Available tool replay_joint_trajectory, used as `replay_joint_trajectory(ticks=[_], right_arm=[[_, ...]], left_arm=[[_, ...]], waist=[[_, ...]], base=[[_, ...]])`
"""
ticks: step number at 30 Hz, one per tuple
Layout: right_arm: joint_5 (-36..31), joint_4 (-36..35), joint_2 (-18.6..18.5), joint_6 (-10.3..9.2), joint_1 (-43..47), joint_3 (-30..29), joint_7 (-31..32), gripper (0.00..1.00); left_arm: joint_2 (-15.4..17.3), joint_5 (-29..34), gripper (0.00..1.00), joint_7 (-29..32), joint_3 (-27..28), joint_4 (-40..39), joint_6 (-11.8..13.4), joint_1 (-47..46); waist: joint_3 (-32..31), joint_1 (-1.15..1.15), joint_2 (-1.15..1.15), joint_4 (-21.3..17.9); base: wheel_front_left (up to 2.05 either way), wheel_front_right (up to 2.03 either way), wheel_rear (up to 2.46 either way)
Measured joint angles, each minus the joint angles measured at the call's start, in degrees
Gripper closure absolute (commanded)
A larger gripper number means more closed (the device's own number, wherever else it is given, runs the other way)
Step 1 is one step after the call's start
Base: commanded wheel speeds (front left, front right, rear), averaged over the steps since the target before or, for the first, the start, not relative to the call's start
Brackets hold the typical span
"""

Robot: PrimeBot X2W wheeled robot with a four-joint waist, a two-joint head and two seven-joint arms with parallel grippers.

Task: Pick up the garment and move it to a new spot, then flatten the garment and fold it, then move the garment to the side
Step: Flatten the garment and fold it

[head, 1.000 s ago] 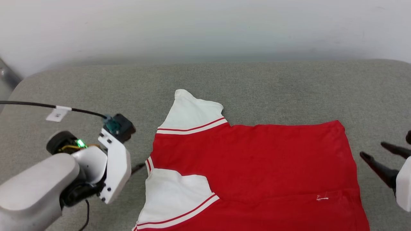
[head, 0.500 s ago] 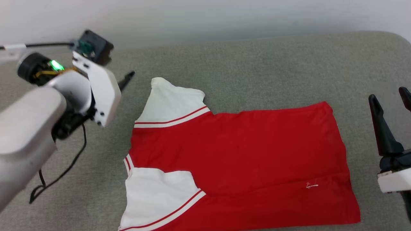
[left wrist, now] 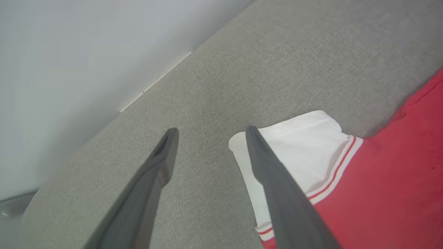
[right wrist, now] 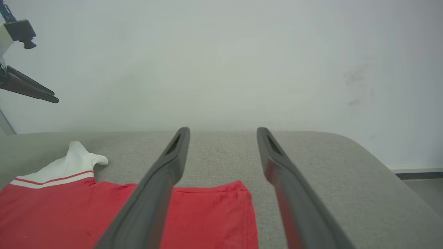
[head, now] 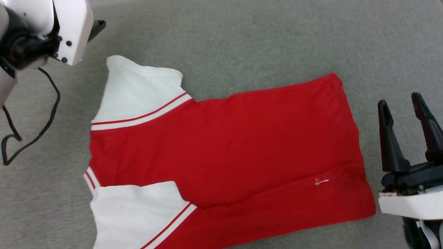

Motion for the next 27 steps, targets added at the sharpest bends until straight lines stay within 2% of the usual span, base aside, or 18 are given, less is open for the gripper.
replay_joint_trajectory(ticks=[4, 7, 13, 19, 20, 21, 22, 27], right_arm=[[-0.2, 0.0, 0.1, 0.00, -1.4, 0.8, -0.2, 0.00], [-0.2, 0.4, 0.3, 0.00, -2.6, 1.3, -0.6, 0.00], [-0.2, 1.9, 0.8, 0.00, -4.6, 2.3, -0.9, 0.00], [0.0, 3.9, 1.0, 0.00, -5.7, 3.1, -1.2, 0.00], [0.0, 4.3, 1.0, 0.00, -5.7, 3.2, -1.2, 0.00], [0.0, 4.5, 1.0, 0.00, -5.9, 3.3, -1.4, 0.00], [0.0, 4.8, 0.9, 0.00, -6.1, 3.3, -1.4, 0.00], [0.1, 5.6, -0.4, 0.00, -7.1, 3.0, -1.0, 0.00]], left_arm=[[-0.1, -1.4, 0.00, 9.8, -2.3, -0.7, -0.9, -3.0], [-0.2, -1.1, 0.00, 14.1, -4.4, -1.4, -1.2, -4.0], [0.6, 0.9, 0.00, 18.7, -8.9, -1.9, -1.8, -4.1], [2.0, 0.9, 0.00, 19.7, -10.5, -2.3, -1.9, -4.1], [2.2, 0.5, 0.51, 19.5, -10.5, -2.3, -2.0, -4.1], [2.3, 0.4, 0.96, 19.2, -10.6, -2.4, -2.0, -4.1], [2.3, 0.4, 1.00, 19.0, -10.7, -2.4, -2.0, -4.1], [1.4, -0.5, 1.00, 16.2, -11.0, -2.7, -2.3, -3.0]], waist=[[3.2, 0.00, 0.00, -1.7], [5.4, 0.00, 0.00, -2.5], [8.7, 0.00, 0.00, -3.7], [10.3, 0.00, 0.00, -4.3], [10.4, 0.00, 0.00, -4.4], [10.4, 0.00, 0.00, -4.3], [10.4, 0.00, 0.00, -4.3], [9.1, 0.00, 0.00, -3.9]], base=[[0.00, 0.00, 0.00], [0.00, 0.00, 0.00], [0.00, 0.00, 0.00], [0.00, 0.00, 0.00], [0.00, 0.00, 0.00], [0.00, 0.00, 0.00], [0.00, 0.00, 0.00], [0.00, 0.00, 0.00]])
